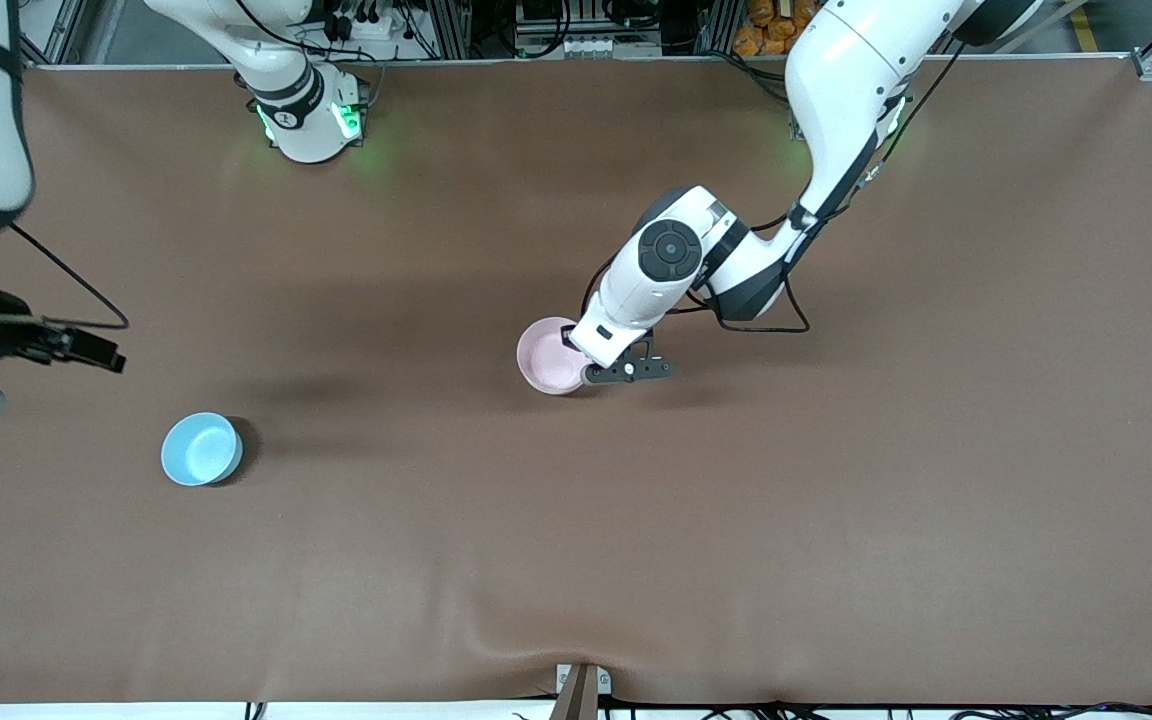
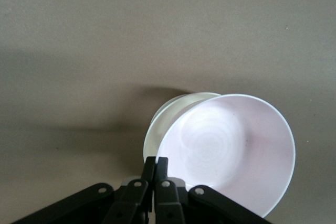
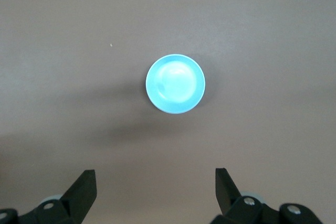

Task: Stack pink and blue bowls on white bowl
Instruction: 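Lower the pink bowl into the white bowl while the right gripper grasps the blue bowl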

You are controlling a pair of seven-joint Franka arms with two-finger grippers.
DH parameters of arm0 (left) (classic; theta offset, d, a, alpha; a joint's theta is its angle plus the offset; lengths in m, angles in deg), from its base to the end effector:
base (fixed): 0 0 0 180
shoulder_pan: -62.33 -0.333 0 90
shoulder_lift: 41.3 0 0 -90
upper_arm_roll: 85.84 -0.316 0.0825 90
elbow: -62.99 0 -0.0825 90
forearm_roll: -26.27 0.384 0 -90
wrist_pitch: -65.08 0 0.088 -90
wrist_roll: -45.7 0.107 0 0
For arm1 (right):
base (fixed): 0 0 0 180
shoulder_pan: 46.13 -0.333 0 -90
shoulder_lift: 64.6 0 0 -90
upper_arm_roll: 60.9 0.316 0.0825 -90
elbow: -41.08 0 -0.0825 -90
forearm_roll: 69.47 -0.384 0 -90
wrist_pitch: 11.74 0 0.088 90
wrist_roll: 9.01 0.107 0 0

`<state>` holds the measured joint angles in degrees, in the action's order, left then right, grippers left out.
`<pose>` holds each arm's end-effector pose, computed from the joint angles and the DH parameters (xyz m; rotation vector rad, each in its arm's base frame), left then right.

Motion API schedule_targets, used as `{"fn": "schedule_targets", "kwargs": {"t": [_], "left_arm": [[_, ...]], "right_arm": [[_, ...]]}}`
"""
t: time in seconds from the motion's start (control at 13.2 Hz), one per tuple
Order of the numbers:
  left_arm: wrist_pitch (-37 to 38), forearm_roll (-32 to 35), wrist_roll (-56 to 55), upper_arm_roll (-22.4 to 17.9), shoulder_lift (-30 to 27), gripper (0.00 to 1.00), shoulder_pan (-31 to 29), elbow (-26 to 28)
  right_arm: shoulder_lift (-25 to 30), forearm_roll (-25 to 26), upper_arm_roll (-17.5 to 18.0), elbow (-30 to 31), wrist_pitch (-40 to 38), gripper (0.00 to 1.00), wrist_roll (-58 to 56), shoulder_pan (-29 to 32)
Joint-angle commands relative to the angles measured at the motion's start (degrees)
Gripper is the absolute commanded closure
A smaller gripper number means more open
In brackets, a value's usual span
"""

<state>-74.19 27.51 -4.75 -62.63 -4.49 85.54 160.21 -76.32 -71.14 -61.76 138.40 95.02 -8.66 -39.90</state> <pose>0.4995 -0.4760 0.2601 2.8825 0.2094 -0.1010 0.6142 -0.0735 0.4680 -3.1066 0.2156 0.0595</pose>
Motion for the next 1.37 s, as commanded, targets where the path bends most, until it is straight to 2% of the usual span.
{"fn": "schedule_targets", "kwargs": {"t": [0.0,0.15,0.68,0.91,0.99,1.06,1.14,1.22,1.29], "left_arm": [[-1.96,1.48,-1.76,-0.88,1.86,1.0,1.05,-1.08],[-1.97,1.83,-1.67,-0.97,1.78,1.0,0.61,-0.64],[-2.5,1.84,-1.76,-1.06,3.01,1.0,1.05,-0.64],[-2.85,1.84,-1.76,-0.97,3.27,1.0,1.05,-0.72],[-2.85,1.75,-1.76,-0.97,3.27,0.8,1.05,-0.72],[-2.85,1.75,-1.93,-0.97,3.27,0.51,1.05,-0.72],[-2.85,1.66,-2.46,-0.97,3.27,0.31,1.05,-0.9],[-2.85,1.66,-2.9,-0.97,3.27,0.0,1.05,-0.99],[-2.85,1.75,-2.82,-0.97,3.01,0.0,1.05,-1.07]], "right_arm": [[-6.18,0.44,0.34,0.32,4.67,0.0,-0.08,0.8],[-10.32,0.53,0.34,0.32,8.01,0.0,-0.17,2.9],[-18.42,0.62,0.25,0.32,17.07,0.0,-0.96,6.51],[-20.7,0.62,0.25,0.76,18.48,0.0,-0.96,5.81],[-20.8,0.62,0.25,2.07,20.14,0.0,-0.96,5.46],[-20.8,0.62,0.25,3.73,23.11,0.0,-0.96,5.02],[-20.8,0.62,0.25,5.49,26.36,0.0,-0.96,4.93],[-20.8,0.62,0.25,6.2,27.96,0.0,-0.96,4.84],[-20.8,0.62,0.25,6.21,28.15,0.0,-0.96,4.84]]}}
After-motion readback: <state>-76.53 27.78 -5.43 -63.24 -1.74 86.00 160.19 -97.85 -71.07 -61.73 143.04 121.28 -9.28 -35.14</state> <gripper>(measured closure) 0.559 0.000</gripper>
